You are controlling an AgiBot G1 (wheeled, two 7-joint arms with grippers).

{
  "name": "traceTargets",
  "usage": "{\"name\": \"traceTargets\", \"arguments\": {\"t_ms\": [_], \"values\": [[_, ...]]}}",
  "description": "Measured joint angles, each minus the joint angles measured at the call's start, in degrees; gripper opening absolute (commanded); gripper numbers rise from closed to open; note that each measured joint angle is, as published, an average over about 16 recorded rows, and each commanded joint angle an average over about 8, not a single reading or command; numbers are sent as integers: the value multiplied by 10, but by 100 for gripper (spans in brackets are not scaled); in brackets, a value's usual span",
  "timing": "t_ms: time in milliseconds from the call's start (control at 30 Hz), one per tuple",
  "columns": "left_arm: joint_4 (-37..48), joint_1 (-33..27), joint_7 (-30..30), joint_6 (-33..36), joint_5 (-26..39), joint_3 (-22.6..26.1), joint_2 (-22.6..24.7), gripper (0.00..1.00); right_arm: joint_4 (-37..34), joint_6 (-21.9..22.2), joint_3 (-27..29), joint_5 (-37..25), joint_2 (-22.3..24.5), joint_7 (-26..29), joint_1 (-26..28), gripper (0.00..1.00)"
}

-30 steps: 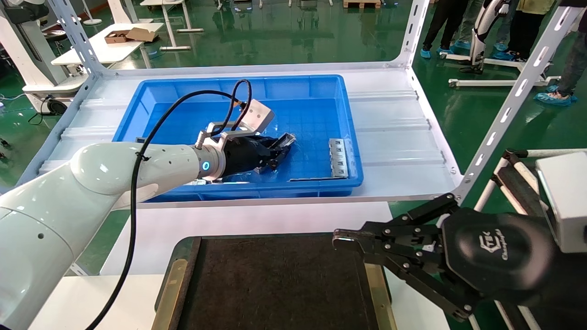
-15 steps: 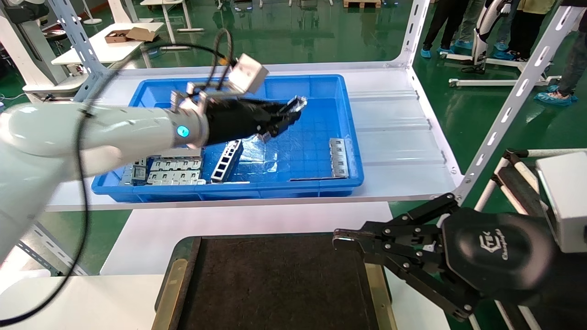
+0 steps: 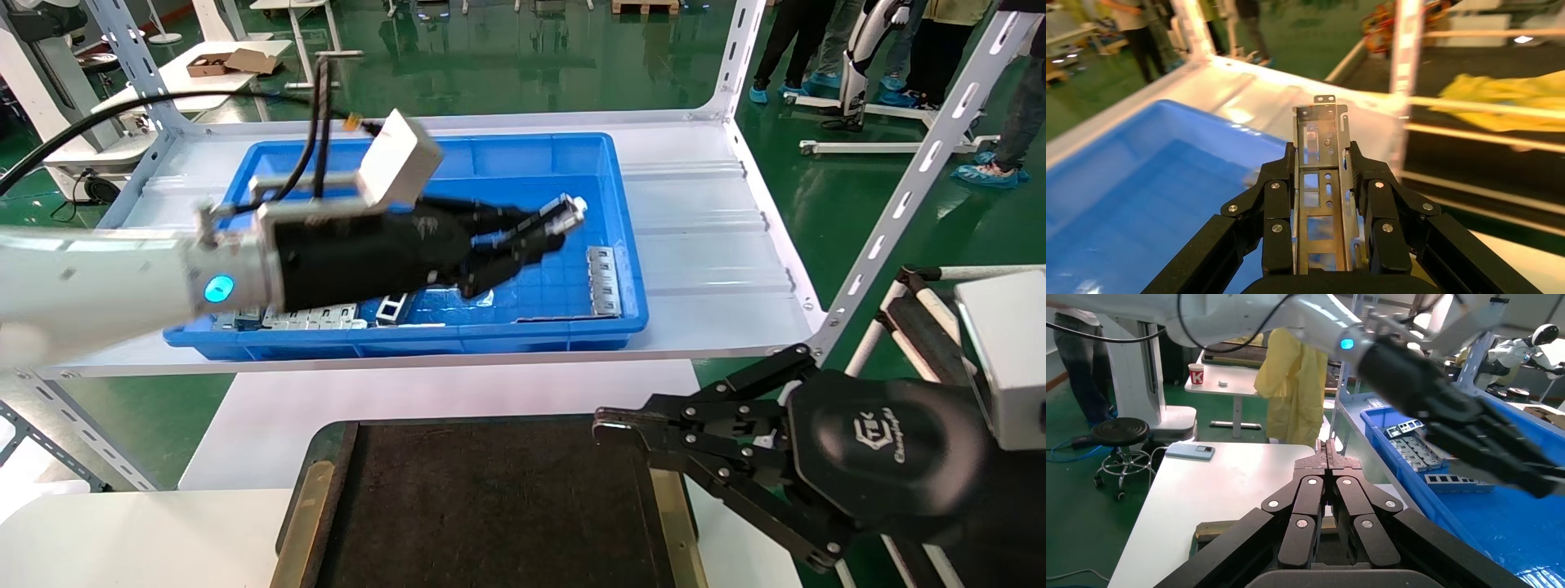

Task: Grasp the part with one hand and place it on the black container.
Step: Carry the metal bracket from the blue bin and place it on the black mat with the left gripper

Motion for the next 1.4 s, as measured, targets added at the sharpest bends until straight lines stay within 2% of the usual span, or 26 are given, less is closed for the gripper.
{"name": "traceTargets", "arguments": {"t_ms": [300,567,767,1000,1400], "values": [[-154,103,-58,-45,11,25,-72,0,0,0,0,0,0,0,0,0],[-192,187,-106,-138,71,72,-82,0,0,0,0,0,0,0,0,0],[-164,225,-164,-220,121,109,-54,0,0,0,0,0,0,0,0,0],[-98,239,-261,-309,170,149,4,0,0,0,0,0,0,0,0,0],[24,238,-397,-401,205,195,95,0,0,0,0,0,0,0,0,0]]}}
